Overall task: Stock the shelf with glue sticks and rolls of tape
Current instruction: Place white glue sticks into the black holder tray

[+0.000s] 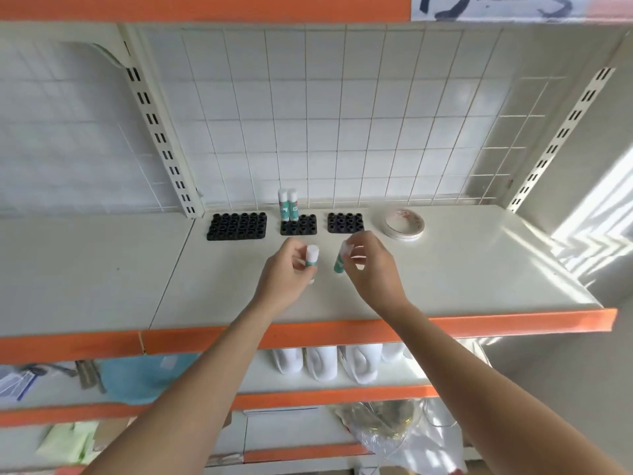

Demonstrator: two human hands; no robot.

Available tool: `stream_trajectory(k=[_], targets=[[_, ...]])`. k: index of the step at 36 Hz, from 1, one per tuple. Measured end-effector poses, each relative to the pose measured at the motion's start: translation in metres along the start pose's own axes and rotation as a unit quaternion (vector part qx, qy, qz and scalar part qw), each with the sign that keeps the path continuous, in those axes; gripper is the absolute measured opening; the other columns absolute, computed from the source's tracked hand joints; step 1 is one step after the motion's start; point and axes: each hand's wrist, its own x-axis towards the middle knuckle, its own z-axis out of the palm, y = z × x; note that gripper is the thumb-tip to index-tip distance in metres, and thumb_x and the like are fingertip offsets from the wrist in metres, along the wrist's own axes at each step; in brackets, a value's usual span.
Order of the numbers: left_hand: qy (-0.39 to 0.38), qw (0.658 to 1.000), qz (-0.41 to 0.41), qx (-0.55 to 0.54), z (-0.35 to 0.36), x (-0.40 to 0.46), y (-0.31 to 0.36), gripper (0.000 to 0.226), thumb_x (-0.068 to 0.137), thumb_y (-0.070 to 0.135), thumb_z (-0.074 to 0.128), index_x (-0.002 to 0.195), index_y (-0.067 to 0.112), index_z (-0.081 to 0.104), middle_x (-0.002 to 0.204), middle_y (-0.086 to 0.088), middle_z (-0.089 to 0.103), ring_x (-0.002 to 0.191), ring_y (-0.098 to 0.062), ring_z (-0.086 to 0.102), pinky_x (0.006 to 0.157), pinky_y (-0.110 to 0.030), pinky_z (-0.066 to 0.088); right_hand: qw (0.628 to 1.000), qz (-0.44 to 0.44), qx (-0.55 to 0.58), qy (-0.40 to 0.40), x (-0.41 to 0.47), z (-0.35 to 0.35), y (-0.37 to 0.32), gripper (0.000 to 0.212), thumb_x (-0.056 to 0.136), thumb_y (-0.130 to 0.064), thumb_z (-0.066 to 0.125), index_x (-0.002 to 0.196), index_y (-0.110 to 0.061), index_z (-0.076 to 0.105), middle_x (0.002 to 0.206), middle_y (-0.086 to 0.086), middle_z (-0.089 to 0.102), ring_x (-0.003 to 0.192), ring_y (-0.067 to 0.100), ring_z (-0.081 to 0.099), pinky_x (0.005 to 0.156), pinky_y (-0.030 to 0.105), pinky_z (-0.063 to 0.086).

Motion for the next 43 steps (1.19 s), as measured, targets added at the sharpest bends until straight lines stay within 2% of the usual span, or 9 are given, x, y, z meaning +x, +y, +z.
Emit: stream_trajectory(k=[4, 8, 14, 21, 24, 30, 36, 40, 43], targets=[[0.002, 1.000, -0.003, 0.002, 0.004, 0.008, -0.006, 0.017, 0.087, 0.009, 0.065, 0.098, 0.015, 0.053, 0.088, 0.008, 0.062, 0.068, 0.011, 0.058, 0.061, -0.004, 0.041, 1.000, -0.008, -0.009, -0.006, 0.009, 0.012, 0.006, 0.018, 0.090, -0.008, 0.055, 0.092, -0.024, 0.049, 0.095, -0.002, 0.061, 0.083, 0.017, 0.065, 0.081, 0.040, 0.055], [-0.009, 1.000, 0.010, 0.005, 0.007, 0.017, -0.010, 0.020, 0.089, 0.010, 0.064, 0.099, 0.020, 0.050, 0.088, 0.010, 0.060, 0.075, 0.002, 0.058, 0.062, -0.004, 0.040, 1.000, -0.011, -0.015, 0.001, 0.014, 0.025, 0.007, 0.015, 0.091, -0.006, 0.056, 0.101, -0.017, 0.053, 0.102, 0.000, 0.060, 0.086, 0.017, 0.064, 0.082, 0.041, 0.054], [-0.042, 0.997, 0.031, 0.050, 0.007, 0.024, -0.019, 0.021, 0.085, 0.016, 0.066, 0.096, 0.020, 0.049, 0.093, 0.006, 0.063, 0.086, -0.013, 0.062, 0.076, -0.032, 0.049, 0.999, 0.011, -0.038, -0.006, 0.007, 0.034, 0.008, 0.023, 0.092, -0.013, 0.058, 0.108, -0.024, 0.046, 0.104, -0.007, 0.060, 0.086, 0.010, 0.063, 0.080, 0.039, 0.053], [-0.081, 0.992, 0.044, 0.088, 0.004, 0.025, -0.024, 0.023, 0.084, 0.014, 0.065, 0.087, 0.022, 0.044, 0.089, 0.006, 0.056, 0.085, -0.016, 0.057, 0.071, -0.030, 0.043, 0.997, 0.041, -0.057, -0.012, 0.005, 0.036, 0.006, 0.027, 0.092, -0.018, 0.059, 0.113, -0.027, 0.044, 0.101, -0.007, 0.062, 0.085, 0.011, 0.064, 0.078, 0.039, 0.053], [-0.097, 0.987, 0.063, 0.114, 0.001, 0.026, -0.029, 0.021, 0.085, 0.015, 0.066, 0.094, 0.018, 0.047, 0.094, 0.006, 0.053, 0.090, -0.014, 0.052, 0.072, -0.026, 0.038, 0.997, 0.043, -0.062, -0.013, 0.008, 0.036, 0.003, 0.024, 0.093, -0.017, 0.058, 0.112, -0.025, 0.045, 0.097, -0.006, 0.063, 0.084, 0.012, 0.063, 0.080, 0.039, 0.052], [-0.116, 0.961, 0.113, 0.223, -0.013, 0.028, -0.049, 0.035, 0.088, 0.013, 0.061, 0.122, 0.007, 0.054, 0.121, -0.007, 0.055, 0.119, -0.025, 0.044, 0.094, -0.033, 0.040, 0.998, 0.034, -0.052, -0.003, 0.018, 0.035, 0.003, 0.018, 0.092, -0.014, 0.057, 0.104, -0.024, 0.047, 0.089, -0.004, 0.066, 0.082, 0.014, 0.064, 0.078, 0.040, 0.053], [-0.037, 0.928, 0.169, 0.330, -0.008, 0.021, -0.068, 0.028, 0.084, 0.023, 0.044, 0.097, 0.010, 0.066, 0.095, -0.008, 0.060, 0.093, -0.033, 0.056, 0.079, -0.043, 0.048, 0.999, 0.022, -0.029, 0.011, 0.048, 0.037, 0.002, 0.021, 0.091, -0.009, 0.061, 0.106, -0.016, 0.048, 0.091, -0.005, 0.063, 0.082, 0.014, 0.064, 0.077, 0.032, 0.054], [-0.022, 0.921, 0.185, 0.343, -0.002, 0.019, -0.074, 0.036, 0.087, 0.028, 0.030, 0.097, 0.013, 0.061, 0.097, -0.005, 0.058, 0.089, -0.029, 0.054, 0.081, -0.044, 0.045, 0.999, 0.026, -0.012, 0.016, 0.072, 0.044, -0.002, 0.021, 0.091, -0.009, 0.061, 0.102, -0.021, 0.047, 0.086, -0.012, 0.063, 0.081, 0.004, 0.063, 0.075, 0.021, 0.052], [-0.026, 0.924, 0.183, 0.335, -0.003, 0.020, -0.075, 0.036, 0.086, 0.029, 0.028, 0.097, 0.015, 0.060, 0.098, -0.004, 0.056, 0.090, -0.027, 0.052, 0.083, -0.044, 0.044, 0.999, 0.049, -0.003, 0.012, 0.087, 0.052, -0.004, 0.019, 0.091, -0.012, 0.061, 0.101, -0.021, 0.048, 0.089, -0.008, 0.065, 0.082, 0.011, 0.066, 0.074, 0.025, 0.053]])
